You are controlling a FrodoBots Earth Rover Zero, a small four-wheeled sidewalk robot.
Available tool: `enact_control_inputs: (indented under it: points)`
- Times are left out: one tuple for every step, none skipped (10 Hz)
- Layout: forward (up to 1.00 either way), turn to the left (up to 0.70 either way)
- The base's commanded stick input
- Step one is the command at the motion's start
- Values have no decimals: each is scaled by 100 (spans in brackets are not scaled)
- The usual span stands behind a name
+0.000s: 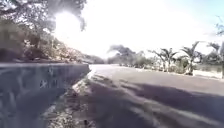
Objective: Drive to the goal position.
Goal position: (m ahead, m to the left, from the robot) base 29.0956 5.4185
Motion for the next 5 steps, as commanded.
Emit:
enact_control_inputs:
  points:
    - [100, 0]
    - [100, 0]
    - [100, 0]
    - [100, 0]
    - [100, 0]
